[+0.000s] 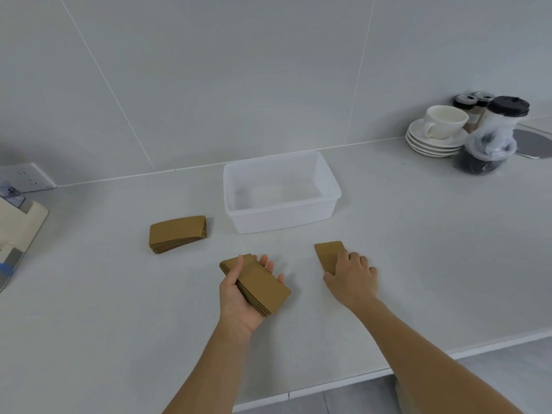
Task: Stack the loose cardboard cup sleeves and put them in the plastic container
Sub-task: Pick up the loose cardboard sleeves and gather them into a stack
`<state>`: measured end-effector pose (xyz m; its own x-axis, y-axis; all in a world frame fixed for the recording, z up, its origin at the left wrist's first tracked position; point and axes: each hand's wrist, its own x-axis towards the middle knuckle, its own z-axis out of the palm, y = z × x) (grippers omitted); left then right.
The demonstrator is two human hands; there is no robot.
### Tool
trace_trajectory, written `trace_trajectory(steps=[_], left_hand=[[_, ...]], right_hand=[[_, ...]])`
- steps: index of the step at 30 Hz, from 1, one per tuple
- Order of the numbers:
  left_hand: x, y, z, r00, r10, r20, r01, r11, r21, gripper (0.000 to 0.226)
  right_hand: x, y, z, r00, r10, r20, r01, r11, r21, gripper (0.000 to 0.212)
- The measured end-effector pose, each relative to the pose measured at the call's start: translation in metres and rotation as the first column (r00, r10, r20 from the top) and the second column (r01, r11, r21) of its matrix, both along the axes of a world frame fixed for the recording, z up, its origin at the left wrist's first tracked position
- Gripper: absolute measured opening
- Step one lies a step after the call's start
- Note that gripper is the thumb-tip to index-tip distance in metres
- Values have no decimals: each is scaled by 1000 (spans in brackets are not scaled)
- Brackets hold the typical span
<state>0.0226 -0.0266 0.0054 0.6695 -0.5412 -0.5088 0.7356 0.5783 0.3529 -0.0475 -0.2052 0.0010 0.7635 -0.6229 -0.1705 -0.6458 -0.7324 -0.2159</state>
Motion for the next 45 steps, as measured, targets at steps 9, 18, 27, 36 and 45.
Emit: trace_trajectory(steps=[9, 18, 27, 36, 45], left_hand=[[-2, -13, 9, 1000, -24, -8, 24, 1000, -16, 58], [-7, -24, 11, 970, -146, 193, 156, 987, -42, 55], [-16, -24, 5, 972, -147, 185, 162, 984, -71, 42], [-24, -27, 2, 980, -164, 111, 163, 986, 21, 23], [-16, -21, 15, 965, -225, 133, 205, 967, 149, 35]], right_hand=[[13, 14, 54, 980, 15, 198, -79, 945, 316, 46], [5, 64, 75, 895, 232, 382, -333, 916, 224, 42], [-4, 70, 49, 893, 310, 326, -396, 885, 246, 42], [-10, 62, 43, 894, 349, 280, -430, 843, 323, 47], [-2, 29, 75, 892, 229, 389, -413, 761, 500, 29]])
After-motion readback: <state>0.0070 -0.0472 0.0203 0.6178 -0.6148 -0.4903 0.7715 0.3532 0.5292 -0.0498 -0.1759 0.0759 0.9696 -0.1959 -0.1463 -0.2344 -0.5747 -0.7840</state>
